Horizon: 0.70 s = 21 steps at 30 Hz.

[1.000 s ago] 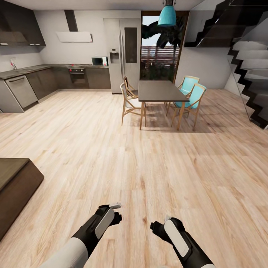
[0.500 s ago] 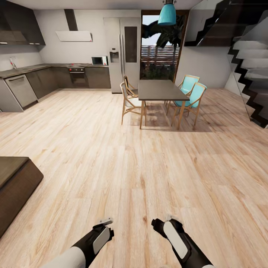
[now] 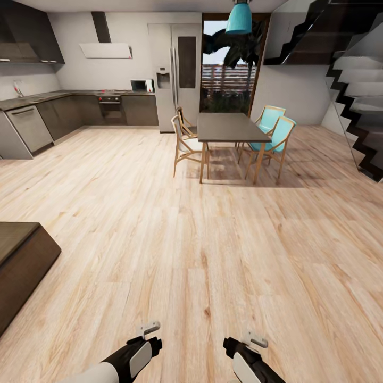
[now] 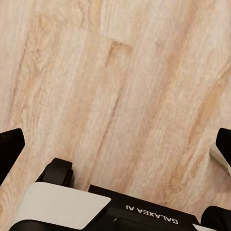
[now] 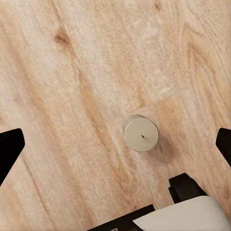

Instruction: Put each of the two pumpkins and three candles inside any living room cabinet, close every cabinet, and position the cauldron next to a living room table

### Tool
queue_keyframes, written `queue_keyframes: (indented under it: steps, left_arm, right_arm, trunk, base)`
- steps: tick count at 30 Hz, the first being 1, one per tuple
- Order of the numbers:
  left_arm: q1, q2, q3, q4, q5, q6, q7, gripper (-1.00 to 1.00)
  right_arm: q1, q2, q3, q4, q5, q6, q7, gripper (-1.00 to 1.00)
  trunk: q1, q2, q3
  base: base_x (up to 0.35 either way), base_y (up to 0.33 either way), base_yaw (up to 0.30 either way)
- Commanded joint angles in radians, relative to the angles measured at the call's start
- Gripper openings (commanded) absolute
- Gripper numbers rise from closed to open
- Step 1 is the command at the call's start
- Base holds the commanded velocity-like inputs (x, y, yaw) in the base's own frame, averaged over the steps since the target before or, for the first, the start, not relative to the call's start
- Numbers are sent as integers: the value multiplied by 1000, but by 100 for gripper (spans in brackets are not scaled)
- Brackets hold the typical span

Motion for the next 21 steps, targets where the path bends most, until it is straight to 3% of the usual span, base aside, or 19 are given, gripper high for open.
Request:
queue_keyframes:
  steps: [1,21]
  left_arm:
    - [0,1,-8,-2,8,4,6,100]
    - [20,-9,-10,37,10,-4,4,100]
  right_arm:
    - [-1,-1,6,0,-3,3,-7,100]
    - [-1,-1,9,68,-4,7,-1,100]
  trunk:
    - [4,-8,-4]
    - [81,-148,-67]
  base:
    - [0,0,0]
    - [0,0,0]
